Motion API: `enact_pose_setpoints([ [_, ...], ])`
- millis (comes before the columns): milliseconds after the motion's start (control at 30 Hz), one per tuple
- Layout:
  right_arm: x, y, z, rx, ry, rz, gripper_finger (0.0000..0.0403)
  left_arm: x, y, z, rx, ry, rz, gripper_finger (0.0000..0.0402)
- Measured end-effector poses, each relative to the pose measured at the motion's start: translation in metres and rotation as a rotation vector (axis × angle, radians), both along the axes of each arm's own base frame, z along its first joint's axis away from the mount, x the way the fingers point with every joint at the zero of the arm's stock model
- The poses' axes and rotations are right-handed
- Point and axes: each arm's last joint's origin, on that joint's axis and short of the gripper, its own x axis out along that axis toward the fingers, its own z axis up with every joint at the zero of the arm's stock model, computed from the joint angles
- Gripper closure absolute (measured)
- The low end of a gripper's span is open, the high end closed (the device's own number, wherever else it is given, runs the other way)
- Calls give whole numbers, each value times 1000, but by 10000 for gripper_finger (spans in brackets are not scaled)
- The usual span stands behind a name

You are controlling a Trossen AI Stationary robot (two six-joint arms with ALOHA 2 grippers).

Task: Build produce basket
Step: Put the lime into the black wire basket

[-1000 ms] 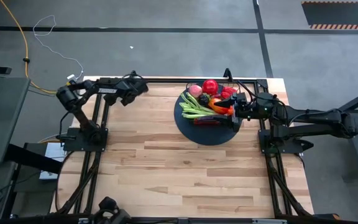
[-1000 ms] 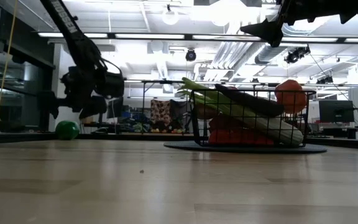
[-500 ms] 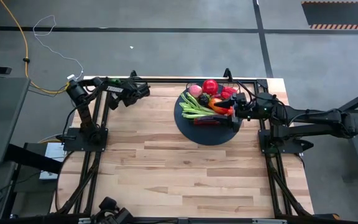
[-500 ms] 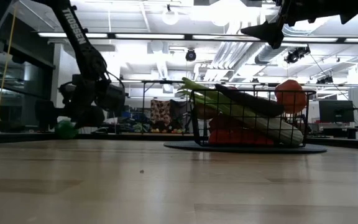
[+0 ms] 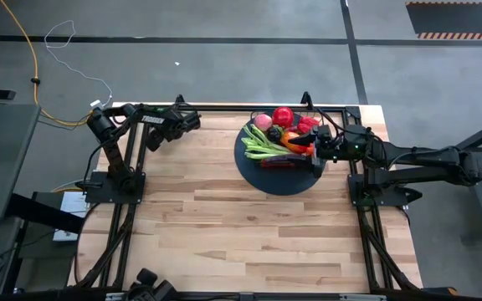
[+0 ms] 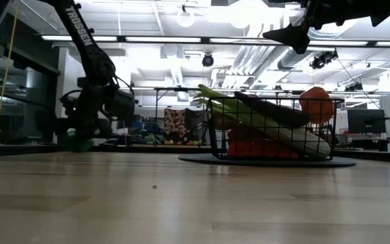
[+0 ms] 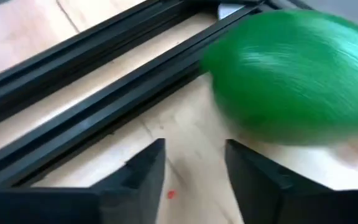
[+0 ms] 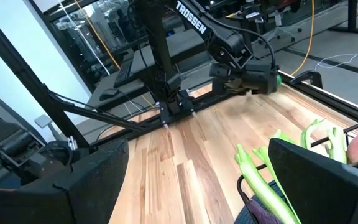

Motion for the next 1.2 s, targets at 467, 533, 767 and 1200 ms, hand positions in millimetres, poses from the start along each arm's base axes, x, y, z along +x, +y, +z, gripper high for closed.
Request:
enact_pose_setpoints([
  [467, 0, 0, -1, 1, 8, 1, 27, 4, -8, 1, -103, -19, -40, 361],
  [533, 0, 0, -1, -7, 9, 2, 27, 7, -11, 0, -120, -18, -69, 369],
  [767, 0, 0, -1, -24, 12, 4, 27, 25, -26, 0, -136, -20, -172, 400],
  [1200, 0, 0, -2, -21, 24, 4, 27, 71, -80, -2, -166, -87, -399, 401],
])
